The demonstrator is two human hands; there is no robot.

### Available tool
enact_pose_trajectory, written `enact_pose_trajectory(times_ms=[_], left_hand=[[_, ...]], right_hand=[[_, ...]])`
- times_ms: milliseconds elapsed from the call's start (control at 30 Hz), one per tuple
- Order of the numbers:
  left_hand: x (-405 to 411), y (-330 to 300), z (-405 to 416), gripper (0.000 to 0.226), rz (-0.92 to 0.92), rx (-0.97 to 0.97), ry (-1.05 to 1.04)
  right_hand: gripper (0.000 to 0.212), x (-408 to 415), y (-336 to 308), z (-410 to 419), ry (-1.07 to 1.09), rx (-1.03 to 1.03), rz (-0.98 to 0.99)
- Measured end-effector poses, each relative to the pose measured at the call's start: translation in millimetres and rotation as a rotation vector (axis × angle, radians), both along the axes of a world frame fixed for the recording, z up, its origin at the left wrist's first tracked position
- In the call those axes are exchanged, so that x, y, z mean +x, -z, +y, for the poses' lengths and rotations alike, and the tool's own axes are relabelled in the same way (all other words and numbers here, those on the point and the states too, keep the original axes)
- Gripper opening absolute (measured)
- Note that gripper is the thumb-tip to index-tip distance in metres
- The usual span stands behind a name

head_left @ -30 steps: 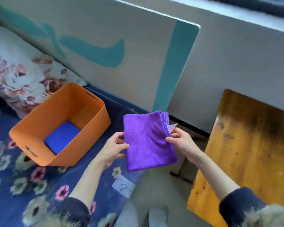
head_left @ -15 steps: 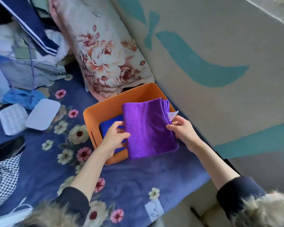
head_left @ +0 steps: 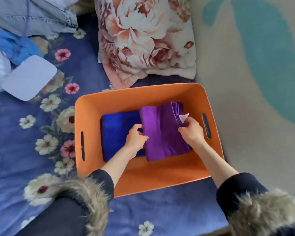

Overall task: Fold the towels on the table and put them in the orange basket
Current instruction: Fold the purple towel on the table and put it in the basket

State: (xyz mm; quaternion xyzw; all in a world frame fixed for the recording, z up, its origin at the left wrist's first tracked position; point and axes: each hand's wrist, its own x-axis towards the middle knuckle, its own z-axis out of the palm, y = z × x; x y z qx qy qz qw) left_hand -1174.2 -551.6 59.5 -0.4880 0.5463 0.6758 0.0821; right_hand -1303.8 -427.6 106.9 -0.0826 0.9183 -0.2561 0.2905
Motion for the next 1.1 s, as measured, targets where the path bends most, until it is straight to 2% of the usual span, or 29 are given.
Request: enact_pose_trajectory(times_ms=[167, 367, 467, 600, 667, 767, 867, 967, 1100], left_hand=[[-17.8, 47.4, 2.0, 0.035, -0.020, 0.020, 0.046], [-21.3, 76.0, 10.6, 0.037, -0.064, -0.090, 0.022], [-22.0, 79.7, 13.2, 0.037, -0.087, -0.232, 0.062], [-18.7, 73.8, 14.8, 0.052, -0.105, -0.610, 0.181], [-15.8, 72.9, 14.5, 0.063, -0.096, -0.813, 0.351], [-12.1, 79.8, 12.5, 0.090, -0.106, -0.947, 0.802], [-15.5, 94.4, 4.6, 0.108, -0.154, -1.049, 1.096], [-17.9, 110.8, -6.0, 0.112, -0.168, -1.085, 1.150], [-18.4, 129.7, -6.8, 0.110, -0.168, -1.134, 1.140]], right_hand=[[0.033, -9.8, 46.0, -1.7, -0.031, 0.119, 0.000], [0.036, -10.3, 67.5, -5.3, -0.078, 0.168, 0.014], [0.038, -13.3, 71.0, -8.9, -0.070, 0.207, -0.007], [0.050, -8.9, 71.8, -11.3, -0.070, 0.259, 0.013], [0.068, -1.0, 69.9, -8.7, -0.238, 0.344, 0.136], [0.087, 4.6, 73.2, -2.3, -0.627, 0.469, 0.334], [0.103, -9.0, 86.9, -5.3, -0.934, 0.663, 0.343], [0.120, -26.1, 105.2, -12.4, -1.080, 0.807, 0.284], [0.134, -39.0, 129.2, -17.2, -1.140, 0.895, 0.257]])
